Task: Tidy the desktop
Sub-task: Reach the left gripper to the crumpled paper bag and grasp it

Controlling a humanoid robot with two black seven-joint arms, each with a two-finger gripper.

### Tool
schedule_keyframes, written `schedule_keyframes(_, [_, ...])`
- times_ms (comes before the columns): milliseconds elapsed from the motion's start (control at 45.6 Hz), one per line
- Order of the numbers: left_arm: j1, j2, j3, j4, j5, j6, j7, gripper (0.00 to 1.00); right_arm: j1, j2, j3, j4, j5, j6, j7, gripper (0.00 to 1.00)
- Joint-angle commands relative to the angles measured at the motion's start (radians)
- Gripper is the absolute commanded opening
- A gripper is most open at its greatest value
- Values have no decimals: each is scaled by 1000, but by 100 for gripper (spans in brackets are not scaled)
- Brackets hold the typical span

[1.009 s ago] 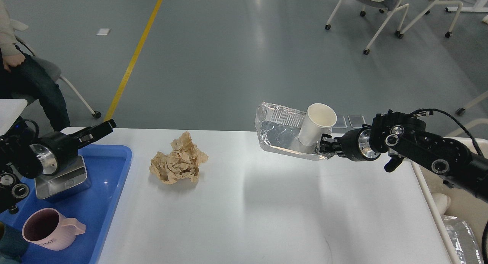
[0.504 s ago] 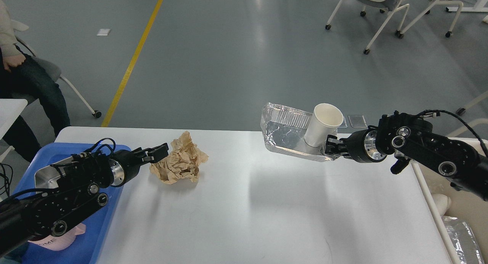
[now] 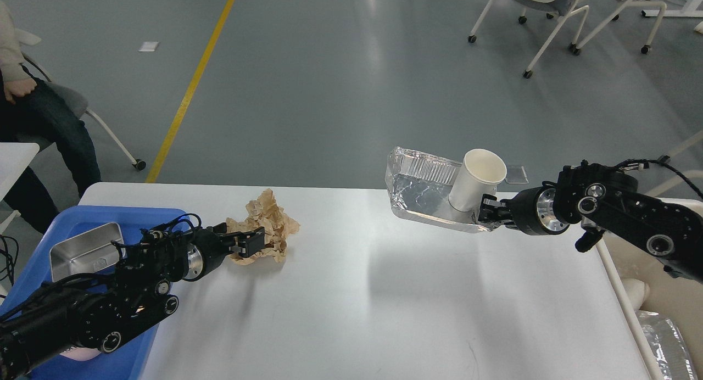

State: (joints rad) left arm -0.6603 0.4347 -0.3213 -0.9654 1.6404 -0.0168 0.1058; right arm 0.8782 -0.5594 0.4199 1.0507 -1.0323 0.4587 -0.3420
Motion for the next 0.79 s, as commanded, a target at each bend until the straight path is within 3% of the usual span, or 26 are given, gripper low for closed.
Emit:
schedule_keyframes(0, [-2, -2, 1, 28, 1, 0, -1, 91, -2, 0, 2, 0, 0, 0, 0, 0])
schedule_keyframes(219, [-16, -77, 1, 134, 2, 1, -6, 91, -5, -2, 10, 0, 0, 0, 0, 0])
schedule_keyframes(504, [-36, -166, 30, 221, -1, 3, -57, 85, -15, -22, 22, 15, 0, 0, 3, 0])
schedule_keyframes(614, [-39, -180, 37, 238, -5, 1, -81, 69, -16, -23, 23, 15, 0, 0, 5, 0])
schedule_keyframes(768, [-39, -180, 51, 241, -16, -3, -81, 25, -16, -22, 25, 15, 0, 0, 5, 0])
